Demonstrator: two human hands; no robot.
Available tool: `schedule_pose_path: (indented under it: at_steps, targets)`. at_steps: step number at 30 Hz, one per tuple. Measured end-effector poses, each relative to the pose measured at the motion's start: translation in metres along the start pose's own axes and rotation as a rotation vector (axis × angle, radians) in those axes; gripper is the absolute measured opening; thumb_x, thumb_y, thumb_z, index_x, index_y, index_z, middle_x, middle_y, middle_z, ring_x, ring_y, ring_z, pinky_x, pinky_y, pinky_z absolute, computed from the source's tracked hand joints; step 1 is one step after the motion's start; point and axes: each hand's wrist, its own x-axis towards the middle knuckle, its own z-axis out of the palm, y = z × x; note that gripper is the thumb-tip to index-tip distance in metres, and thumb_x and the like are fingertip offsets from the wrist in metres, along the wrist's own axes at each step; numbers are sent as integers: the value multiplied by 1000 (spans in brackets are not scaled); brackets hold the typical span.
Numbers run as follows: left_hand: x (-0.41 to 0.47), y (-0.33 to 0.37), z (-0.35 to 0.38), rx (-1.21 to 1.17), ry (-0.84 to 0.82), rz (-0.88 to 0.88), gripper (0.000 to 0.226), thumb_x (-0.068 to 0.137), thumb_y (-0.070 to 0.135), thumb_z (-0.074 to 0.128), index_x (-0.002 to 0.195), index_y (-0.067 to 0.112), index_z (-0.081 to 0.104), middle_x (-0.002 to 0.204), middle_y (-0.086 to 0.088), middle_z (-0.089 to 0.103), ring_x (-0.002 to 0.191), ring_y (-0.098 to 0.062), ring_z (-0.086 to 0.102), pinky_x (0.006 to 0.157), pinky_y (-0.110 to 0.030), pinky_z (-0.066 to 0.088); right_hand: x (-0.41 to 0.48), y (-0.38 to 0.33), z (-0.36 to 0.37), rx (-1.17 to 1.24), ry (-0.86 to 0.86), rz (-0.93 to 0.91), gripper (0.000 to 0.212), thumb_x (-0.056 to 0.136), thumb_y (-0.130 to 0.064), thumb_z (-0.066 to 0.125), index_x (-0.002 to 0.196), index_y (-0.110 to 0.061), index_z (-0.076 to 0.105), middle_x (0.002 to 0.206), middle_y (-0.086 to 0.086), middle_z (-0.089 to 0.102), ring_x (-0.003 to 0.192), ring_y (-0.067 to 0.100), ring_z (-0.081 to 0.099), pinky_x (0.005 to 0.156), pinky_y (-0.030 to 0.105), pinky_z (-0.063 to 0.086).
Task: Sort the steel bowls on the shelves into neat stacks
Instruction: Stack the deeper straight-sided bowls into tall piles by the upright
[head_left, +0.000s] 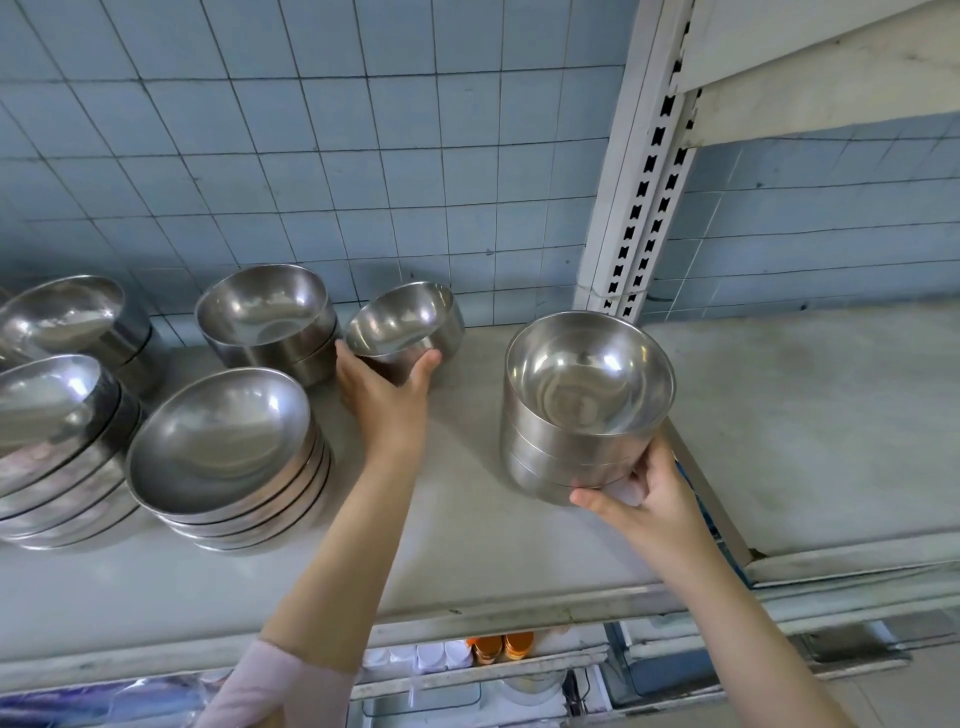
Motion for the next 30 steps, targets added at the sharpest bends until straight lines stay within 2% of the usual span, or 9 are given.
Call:
schedule_pose_path:
  at_steps: [3,5,7,10,13,17,22,27,30]
  targets:
    - [-18,28,-19,-185,-130,89,70,79,28,77,136,27,37,140,3,46,121,5,48,100,-12,39,-1,-2,-1,10,-14,10,116,46,-60,91,145,-33,36,140,-17,53,131,3,50,112,41,42]
    - [-34,50,-29,-238,-242,157,56,84,22,73,130,22,42,130,8,54,109,15,53,86,-4,41,-2,-4,-1,12,-27,11,119,44,-66,89,146,-35,35,141,-17,52,132,1,49,113,38,42]
    - [-46,70,-40,-303,-349,190,71,85,26,73,142,16,34,137,7,52,119,11,50,95,-9,43,-3,-7,-1,11,-35,5,119,44,-67,88,146,-37,34,141,-19,52,131,-1,49,112,36,41]
    - [-52,88,-47,-349,-498,275,91,77,41,75,148,12,27,142,-5,50,131,-16,48,111,-41,39,-2,-9,0,17,-43,-13,119,48,-64,88,149,-37,31,143,-16,51,133,3,48,112,37,42]
    - [-61,95,-45,-327,-597,299,104,70,54,78,149,16,21,147,-1,45,136,-16,43,113,-49,33,-1,-10,0,23,-45,-31,117,51,-59,90,150,-37,30,144,-16,50,134,4,48,113,40,41]
    - [-73,91,-40,-152,-681,339,107,67,63,74,150,26,17,151,9,39,141,-5,33,118,-43,27,-1,-9,0,26,-44,-67,115,56,-52,91,151,-35,29,146,-16,49,135,5,47,113,40,41]
    - [-77,90,-35,40,-751,380,109,65,73,67,151,33,13,152,21,32,141,6,26,119,-34,23,-2,-12,-1,33,-54,-71,109,54,-62,87,144,-50,28,137,-32,50,129,-7,48,97,12,45]
    - [-73,91,-33,146,-737,469,98,68,72,62,145,39,10,144,35,26,138,13,24,109,-6,21,-1,-10,-2,27,-47,-110,122,57,-60,88,154,-43,16,153,-21,39,140,1,40,113,38,41]
    - [-67,93,-34,203,-729,499,95,67,66,63,145,42,14,144,34,28,135,17,23,103,1,19,0,-12,-3,34,-67,-130,111,60,-55,88,147,-56,19,148,-28,41,136,-4,42,109,27,43]
